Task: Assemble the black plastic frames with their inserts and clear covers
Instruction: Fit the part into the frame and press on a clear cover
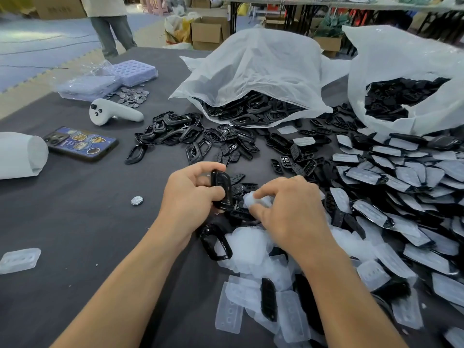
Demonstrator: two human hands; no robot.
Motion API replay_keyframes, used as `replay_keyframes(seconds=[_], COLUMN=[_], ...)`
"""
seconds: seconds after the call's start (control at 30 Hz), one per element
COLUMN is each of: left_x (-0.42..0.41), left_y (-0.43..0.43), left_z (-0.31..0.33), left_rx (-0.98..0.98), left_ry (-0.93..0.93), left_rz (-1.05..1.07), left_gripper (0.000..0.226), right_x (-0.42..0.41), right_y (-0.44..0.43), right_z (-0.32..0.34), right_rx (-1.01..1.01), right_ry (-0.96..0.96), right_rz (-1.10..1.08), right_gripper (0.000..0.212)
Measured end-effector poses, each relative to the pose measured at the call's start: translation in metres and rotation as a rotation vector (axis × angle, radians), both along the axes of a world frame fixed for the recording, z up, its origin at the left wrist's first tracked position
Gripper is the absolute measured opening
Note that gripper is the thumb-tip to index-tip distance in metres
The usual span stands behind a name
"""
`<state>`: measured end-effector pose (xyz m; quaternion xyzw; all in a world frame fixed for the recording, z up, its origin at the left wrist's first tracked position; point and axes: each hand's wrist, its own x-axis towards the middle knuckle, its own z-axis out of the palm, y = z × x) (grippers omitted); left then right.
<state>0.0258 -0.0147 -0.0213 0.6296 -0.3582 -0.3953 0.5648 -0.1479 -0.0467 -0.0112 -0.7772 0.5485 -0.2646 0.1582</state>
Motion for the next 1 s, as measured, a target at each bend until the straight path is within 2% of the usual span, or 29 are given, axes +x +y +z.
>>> replay_keyframes(seconds=[0.03,0.1,0.17,0.3,0.43,0.57,0.7,0.77,1.0], left_x=[-0.001,-0.005,-0.007,-0.011,-0.021,-0.023,-0.023,-0.024,-0.016], left_y=[0.001,0.002,0.004,0.008,0.009,0.011,0.01,0.01,0.006], left_z=[0.001,0.004,0.006,0.009,0.01,0.011,0.009,0.009,0.009], left_rx=[0.004,0.014,0.028,0.04,0.015,0.02,0.069,0.076,0.015], left_ry=[0.01,0.031,0.04,0.035,0.069,0.1,0.063,0.055,0.164], left_rz=[-0.037,-0.098,-0.145,-0.245,-0.287,-0.297,-0.283,-0.284,-0.12], left_gripper=[0.049,0.049,0.051,0.053,0.051,0.038,0.032,0.032,0.033], right_x=[0.0,-0.001,-0.002,-0.004,0.001,0.005,0.002,0.001,-0.005], right_y=[0.0,-0.002,-0.005,-0.008,-0.007,-0.006,-0.007,-0.007,-0.009], right_z=[-0.001,-0.004,-0.006,-0.004,0.003,0.007,0.011,0.012,0.013], right_rx=[-0.001,0.019,0.034,0.134,0.363,0.488,0.587,0.623,0.606], right_ry=[-0.015,-0.001,-0.048,-0.359,-0.705,-0.954,-1.141,-1.204,-1.198], right_rz=[0.008,0.021,0.006,-0.023,0.048,0.024,-0.006,-0.008,-0.03], right_gripper=[0.006,0.021,0.025,0.024,0.025,0.036,0.033,0.036,0.037])
